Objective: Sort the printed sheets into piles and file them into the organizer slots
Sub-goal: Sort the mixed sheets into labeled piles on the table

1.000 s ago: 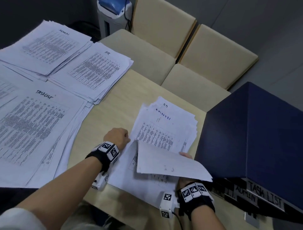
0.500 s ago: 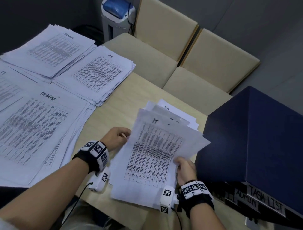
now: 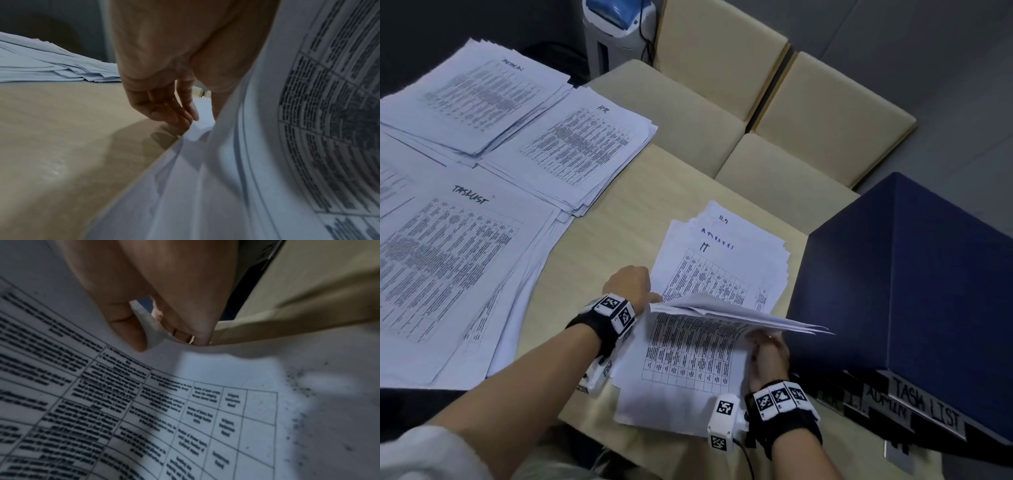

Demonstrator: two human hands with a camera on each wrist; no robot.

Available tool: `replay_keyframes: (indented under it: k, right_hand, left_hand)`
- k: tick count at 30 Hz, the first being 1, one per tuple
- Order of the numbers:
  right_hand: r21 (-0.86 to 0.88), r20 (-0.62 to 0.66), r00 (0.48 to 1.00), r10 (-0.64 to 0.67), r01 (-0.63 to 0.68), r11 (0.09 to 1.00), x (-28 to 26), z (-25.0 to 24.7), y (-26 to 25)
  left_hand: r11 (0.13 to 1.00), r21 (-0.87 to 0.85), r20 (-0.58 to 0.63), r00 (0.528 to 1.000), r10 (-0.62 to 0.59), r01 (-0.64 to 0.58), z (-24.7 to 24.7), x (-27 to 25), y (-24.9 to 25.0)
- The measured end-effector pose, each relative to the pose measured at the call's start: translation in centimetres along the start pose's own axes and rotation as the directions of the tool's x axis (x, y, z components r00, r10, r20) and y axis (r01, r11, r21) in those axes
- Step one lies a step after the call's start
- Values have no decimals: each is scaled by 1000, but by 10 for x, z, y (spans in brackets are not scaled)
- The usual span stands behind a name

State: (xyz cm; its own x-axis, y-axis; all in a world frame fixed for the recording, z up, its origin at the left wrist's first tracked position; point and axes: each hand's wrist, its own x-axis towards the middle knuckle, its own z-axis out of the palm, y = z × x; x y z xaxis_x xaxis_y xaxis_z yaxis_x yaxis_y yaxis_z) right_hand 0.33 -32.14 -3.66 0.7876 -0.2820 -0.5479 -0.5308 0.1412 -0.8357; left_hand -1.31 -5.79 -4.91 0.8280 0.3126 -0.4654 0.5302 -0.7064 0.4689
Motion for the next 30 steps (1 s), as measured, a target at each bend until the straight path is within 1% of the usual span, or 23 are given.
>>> replay_keyframes:
  k: [2, 3, 5, 8, 10, 12, 14, 16, 18, 20, 21, 22, 24, 25, 26, 28, 30]
  right_hand:
    - [-8, -11, 998, 57, -57, 998, 1, 1, -3]
    - [-6, -17, 997, 80, -80, 997, 5, 1, -2]
    - [-10, -28, 995, 96, -97, 995, 10, 4, -3]
    - [-70, -25, 995, 101, -103, 992, 8, 9, -2]
    - [-56, 31, 994, 105, -103, 993, 4, 10, -6]
    - [-17, 79, 991, 110, -109, 994, -2, 11, -11]
    - [34, 80, 990, 114, -117, 993, -2, 9, -12]
    - [62, 73, 988, 136, -141, 988, 2, 8, -6]
    - [76, 68, 981, 181, -186, 980, 4, 8, -1]
    - [104, 81, 978, 190, -198, 975, 3, 9, 0]
    - [118, 90, 980, 176, -186, 975, 5, 9, 0]
    - [131, 98, 984, 152, -164, 978, 4, 10, -2]
    - [143, 93, 989, 112, -124, 982, 3, 12, -9]
    - [137, 82, 991, 110, -121, 983, 3, 13, -12]
    - [118, 81, 990, 115, -124, 985, 3, 15, -16]
    - [78, 96, 990, 106, -113, 990, 4, 21, -26]
    - [64, 133, 991, 11, -20, 998, 4, 32, -42]
  left_hand:
    - [1000, 2, 19, 1000, -9, 9, 3, 2, -4]
    - [1000, -20, 4, 1000, -13, 13, 5, 2, -7]
    - [999, -42, -19, 1000, -18, 17, 6, 2, -13]
    - [1000, -10, -4, 1000, 6, -7, 4, 2, -15]
    - [1000, 0, -14, 1000, 6, -6, -4, 0, -17]
    - [1000, 0, -55, 998, -17, 17, -14, -2, -23]
    - [999, -17, -82, 996, -30, 29, -20, -2, -29]
    - [995, -95, -76, 996, -34, 27, -22, -3, -30]
    - [986, -165, -64, 998, 0, -10, -21, -7, -27]
    - [967, -225, -64, 992, 112, -124, -20, -11, -23]
    - [934, -313, -63, 985, 161, -173, -22, -14, -22]
    - [880, -432, -56, 979, 194, -199, -23, -15, -22]
    - [740, -644, -14, 971, 241, -193, -29, -20, -23]
    - [682, -712, 15, 967, 253, -167, -32, -23, -21]
    - [634, -761, 42, 964, 261, -138, -35, -25, -19]
    - [574, -815, 92, 960, 266, -82, -42, -29, -11]
    - [545, -836, 120, 947, 298, -66, -51, -31, 1]
